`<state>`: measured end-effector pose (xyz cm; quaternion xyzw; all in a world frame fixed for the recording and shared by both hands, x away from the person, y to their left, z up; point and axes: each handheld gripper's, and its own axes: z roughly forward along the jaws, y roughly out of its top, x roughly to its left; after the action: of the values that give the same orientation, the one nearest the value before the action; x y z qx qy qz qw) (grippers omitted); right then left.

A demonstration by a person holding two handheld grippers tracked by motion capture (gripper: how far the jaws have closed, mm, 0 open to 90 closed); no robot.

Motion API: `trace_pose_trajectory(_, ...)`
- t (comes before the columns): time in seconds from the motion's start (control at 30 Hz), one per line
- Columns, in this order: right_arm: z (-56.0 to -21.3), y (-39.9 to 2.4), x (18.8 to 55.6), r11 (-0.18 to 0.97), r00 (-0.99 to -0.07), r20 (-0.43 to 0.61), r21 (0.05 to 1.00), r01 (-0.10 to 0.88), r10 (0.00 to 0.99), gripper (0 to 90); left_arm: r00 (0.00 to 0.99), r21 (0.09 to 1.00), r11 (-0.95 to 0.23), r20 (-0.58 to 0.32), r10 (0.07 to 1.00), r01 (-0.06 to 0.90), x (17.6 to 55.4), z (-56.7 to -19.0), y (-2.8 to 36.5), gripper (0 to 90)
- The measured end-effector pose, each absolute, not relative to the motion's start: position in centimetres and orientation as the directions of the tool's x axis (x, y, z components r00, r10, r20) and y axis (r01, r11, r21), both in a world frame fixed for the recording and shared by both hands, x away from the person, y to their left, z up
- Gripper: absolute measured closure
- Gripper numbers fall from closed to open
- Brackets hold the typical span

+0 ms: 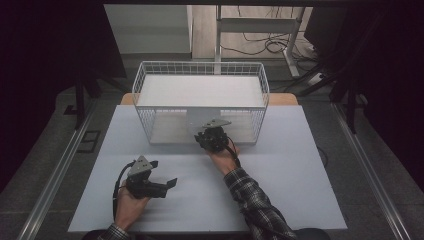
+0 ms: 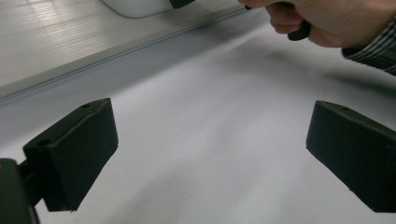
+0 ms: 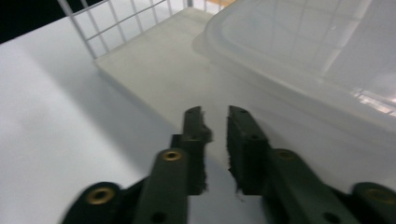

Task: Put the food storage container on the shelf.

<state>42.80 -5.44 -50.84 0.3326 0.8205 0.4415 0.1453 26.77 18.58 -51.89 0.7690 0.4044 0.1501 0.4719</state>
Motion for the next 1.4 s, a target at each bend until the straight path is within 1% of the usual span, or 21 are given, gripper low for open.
trace_pose_trajectory(0.13,-50.4,-5.8,42.4,0.382,-0.737,0.09,0.809,0.446,0.67,60.8,0.63,0.839,-0.238,-0.151,0.762,0.489,26.9,-52.1,18.5,1.3)
trace_pose_trajectory(0.2,-50.2,-5.9,42.3,0.38,-0.736,0.099,0.806,0.454,0.67,59.1,0.631,0.834,-0.241,-0.156,0.76,0.497,26.9,-52.1,18.5,1.9)
trace_pose_trajectory(0.23,-50.1,-6.1,42.1,0.379,-0.736,0.1,0.806,0.454,0.669,56.8,0.632,0.827,-0.243,-0.165,0.757,0.506,26.9,-52.1,18.5,2.4)
trace_pose_trajectory(0.27,-49.8,-6.3,41.8,0.381,-0.739,0.111,0.801,0.462,0.664,51.4,0.634,0.824,-0.242,-0.173,0.754,0.513,26.9,-52.1,18.5,2.5)
trace_pose_trajectory(0.4,-49.3,-6.7,41.3,0.394,-0.749,0.105,0.798,0.456,0.654,43.5,0.635,0.822,-0.242,-0.178,0.752,0.516,27.0,-52.1,18.5,2.4)
trace_pose_trajectory(0.43,-49.3,-6.7,41.3,0.394,-0.749,0.105,0.798,0.456,0.654,43.5,0.635,0.822,-0.242,-0.178,0.752,0.516,27.0,-52.1,18.5,2.4)
trace_pose_trajectory(0.47,-49.2,-7.0,41.1,0.398,-0.751,0.1,0.798,0.452,0.653,39.6,0.635,0.821,-0.243,-0.178,0.752,0.517,27.0,-52.2,18.5,2.3)
trace_pose_trajectory(0.57,-49.2,-7.2,40.9,0.406,-0.757,0.1,0.794,0.452,0.646,37.1,0.635,0.82,-0.241,-0.181,0.751,0.519,27.0,-52.2,18.5,2.3)
trace_pose_trajectory(0.6,-49.3,-7.5,40.8,0.417,-0.758,0.09,0.791,0.448,0.646,34.1,0.636,0.817,-0.241,-0.188,0.748,0.524,27.1,-52.2,18.5,2.4)
trace_pose_trajectory(0.77,-49.1,-7.9,40.4,0.428,-0.767,0.085,0.788,0.442,0.636,26.9,0.64,0.81,-0.239,-0.204,0.74,0.535,27.1,-52.2,18.5,3.1)
trace_pose_trajectory(0.93,-48.5,-8.5,39.6,0.441,-0.775,0.069,0.789,0.427,0.628,18.5,0.644,0.808,-0.246,-0.202,0.738,0.535,27.1,-52.3,18.4,3.4)
trace_pose_trajectory(1.27,-48.3,-10.3,38.5,0.439,-0.781,0.079,0.789,0.429,0.62,6.7,0.645,0.797,-0.266,-0.191,0.74,0.542,27.2,-52.4,18.3,3.8)
trace_pose_trajectory(1.4,-48.7,-10.7,38.2,0.463,-0.78,0.048,0.782,0.418,0.623,3.1,0.645,0.795,-0.264,-0.198,0.738,0.546,27.2,-52.4,18.3,4.2)
